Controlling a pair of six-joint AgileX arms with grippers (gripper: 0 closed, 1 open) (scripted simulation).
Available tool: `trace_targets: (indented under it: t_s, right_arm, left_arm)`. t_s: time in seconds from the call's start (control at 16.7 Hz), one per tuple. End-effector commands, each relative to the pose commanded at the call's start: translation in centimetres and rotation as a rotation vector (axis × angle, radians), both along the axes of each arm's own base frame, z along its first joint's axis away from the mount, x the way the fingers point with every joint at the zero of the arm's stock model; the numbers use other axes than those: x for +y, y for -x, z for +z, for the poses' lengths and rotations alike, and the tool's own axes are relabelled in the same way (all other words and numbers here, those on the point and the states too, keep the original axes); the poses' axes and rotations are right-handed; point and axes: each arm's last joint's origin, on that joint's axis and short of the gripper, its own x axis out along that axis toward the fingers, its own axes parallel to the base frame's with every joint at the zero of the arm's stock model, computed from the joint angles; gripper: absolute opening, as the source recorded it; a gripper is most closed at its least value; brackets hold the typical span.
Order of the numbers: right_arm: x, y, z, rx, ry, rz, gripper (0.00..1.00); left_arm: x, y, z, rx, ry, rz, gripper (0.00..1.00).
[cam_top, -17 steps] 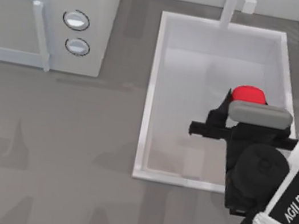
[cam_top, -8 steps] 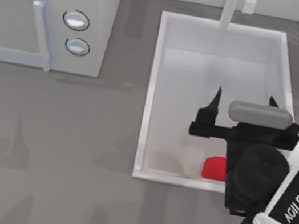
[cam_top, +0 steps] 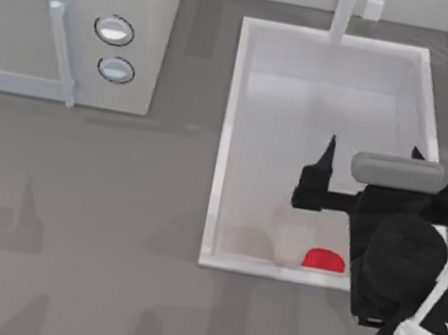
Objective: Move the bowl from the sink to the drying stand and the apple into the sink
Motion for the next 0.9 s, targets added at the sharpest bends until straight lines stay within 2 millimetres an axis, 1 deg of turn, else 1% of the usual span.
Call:
trace_targets:
  t_s: [0.18,0.36,0.6,0.72,0.9]
  right_arm:
    - [-2.7,1.0,1.6,0.074,0.031,0.026,1.00]
    - [-6.4,2.9,3.8,0.152,0.044,0.043,1.00]
    - [-11.3,7.1,6.5,0.196,0.017,0.050,1.00]
    - [-13.2,9.4,7.2,0.187,-0.002,0.049,1.00]
    - [-15.1,12.1,7.5,0.149,-0.023,0.041,1.00]
  left_arm:
    - [0.0,0.0,0.0,0.000,0.000,0.000,1.00]
    - [0.0,0.0,0.0,0.000,0.000,0.000,1.00]
    - [0.0,0.0,0.0,0.000,0.000,0.000,1.00]
    - [0.0,0.0,0.0,0.000,0.000,0.000,1.00]
    - [0.0,0.0,0.0,0.000,0.000,0.000,1.00]
